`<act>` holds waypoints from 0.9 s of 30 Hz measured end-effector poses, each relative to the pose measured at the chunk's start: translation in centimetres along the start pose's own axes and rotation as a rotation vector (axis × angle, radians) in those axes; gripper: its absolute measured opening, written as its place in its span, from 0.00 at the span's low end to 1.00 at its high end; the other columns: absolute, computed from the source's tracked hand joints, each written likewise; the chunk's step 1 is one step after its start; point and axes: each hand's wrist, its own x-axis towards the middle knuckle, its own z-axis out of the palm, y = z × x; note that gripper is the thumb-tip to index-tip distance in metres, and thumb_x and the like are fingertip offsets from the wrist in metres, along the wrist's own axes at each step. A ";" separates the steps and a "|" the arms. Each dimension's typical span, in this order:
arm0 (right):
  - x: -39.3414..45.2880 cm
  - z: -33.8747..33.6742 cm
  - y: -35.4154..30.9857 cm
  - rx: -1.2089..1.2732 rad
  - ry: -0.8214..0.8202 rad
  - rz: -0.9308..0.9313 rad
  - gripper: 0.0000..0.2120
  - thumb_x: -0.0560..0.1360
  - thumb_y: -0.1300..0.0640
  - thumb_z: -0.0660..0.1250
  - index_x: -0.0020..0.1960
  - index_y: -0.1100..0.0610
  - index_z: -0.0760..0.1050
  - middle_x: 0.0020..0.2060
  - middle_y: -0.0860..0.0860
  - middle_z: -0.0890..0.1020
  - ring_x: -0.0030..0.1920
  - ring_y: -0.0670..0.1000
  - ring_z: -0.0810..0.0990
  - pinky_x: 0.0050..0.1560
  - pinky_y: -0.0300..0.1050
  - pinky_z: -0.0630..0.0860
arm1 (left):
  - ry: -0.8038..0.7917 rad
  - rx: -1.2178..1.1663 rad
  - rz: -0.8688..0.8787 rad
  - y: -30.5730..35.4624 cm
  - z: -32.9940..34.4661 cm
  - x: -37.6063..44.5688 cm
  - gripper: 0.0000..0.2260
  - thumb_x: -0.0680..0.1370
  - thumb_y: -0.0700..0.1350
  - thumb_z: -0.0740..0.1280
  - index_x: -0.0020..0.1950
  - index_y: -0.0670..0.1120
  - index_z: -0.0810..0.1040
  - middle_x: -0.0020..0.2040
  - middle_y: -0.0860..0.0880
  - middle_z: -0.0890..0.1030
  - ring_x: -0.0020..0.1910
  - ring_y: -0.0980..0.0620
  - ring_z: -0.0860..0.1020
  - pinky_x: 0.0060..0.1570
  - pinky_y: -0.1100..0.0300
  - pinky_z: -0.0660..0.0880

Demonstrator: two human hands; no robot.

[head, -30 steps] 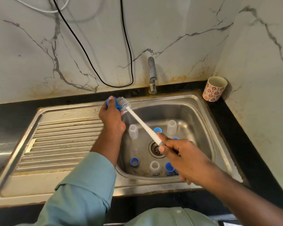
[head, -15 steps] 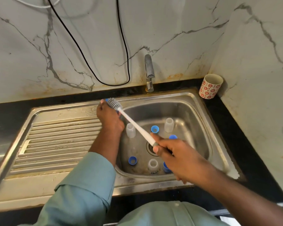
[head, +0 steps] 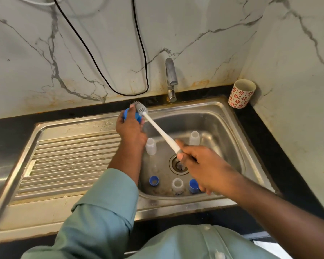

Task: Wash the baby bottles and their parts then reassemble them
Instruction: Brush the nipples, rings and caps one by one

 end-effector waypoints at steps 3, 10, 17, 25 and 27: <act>-0.6 -0.5 0.2 0.006 -0.018 0.021 0.10 0.83 0.49 0.57 0.54 0.51 0.75 0.31 0.50 0.74 0.23 0.46 0.72 0.24 0.42 0.73 | -0.085 -0.017 -0.063 0.0 -0.6 0.0 0.15 0.75 0.37 0.73 0.60 0.45 0.78 0.56 0.42 0.80 0.51 0.46 0.81 0.45 0.56 0.82; -1.5 0.1 0.4 0.111 -0.017 0.022 0.09 0.83 0.49 0.56 0.59 0.37 0.71 0.29 0.48 0.70 0.21 0.43 0.67 0.21 0.38 0.68 | -0.056 -0.113 -0.143 0.0 -0.9 -0.3 0.08 0.78 0.44 0.71 0.54 0.44 0.76 0.55 0.41 0.78 0.55 0.44 0.80 0.44 0.54 0.83; -0.4 -0.5 0.2 0.099 0.067 -0.009 0.11 0.82 0.48 0.57 0.61 0.43 0.74 0.27 0.48 0.71 0.24 0.48 0.70 0.23 0.42 0.72 | -0.309 0.115 -0.152 -0.5 -0.9 -0.9 0.15 0.76 0.44 0.73 0.61 0.45 0.78 0.59 0.44 0.80 0.58 0.45 0.79 0.47 0.51 0.82; -0.5 -0.6 0.7 0.082 0.050 0.052 0.10 0.83 0.49 0.57 0.59 0.48 0.74 0.30 0.50 0.72 0.23 0.48 0.71 0.23 0.42 0.72 | -0.259 0.091 -0.132 -2.0 -1.6 -1.7 0.13 0.80 0.43 0.67 0.64 0.42 0.77 0.59 0.41 0.81 0.57 0.43 0.81 0.45 0.53 0.82; -0.7 -0.7 0.8 0.060 0.022 0.041 0.10 0.83 0.49 0.57 0.60 0.46 0.74 0.30 0.49 0.73 0.24 0.48 0.71 0.23 0.42 0.72 | -0.165 -0.002 -0.140 -1.4 -1.3 -0.9 0.11 0.82 0.44 0.64 0.63 0.44 0.76 0.61 0.41 0.78 0.55 0.43 0.80 0.41 0.54 0.81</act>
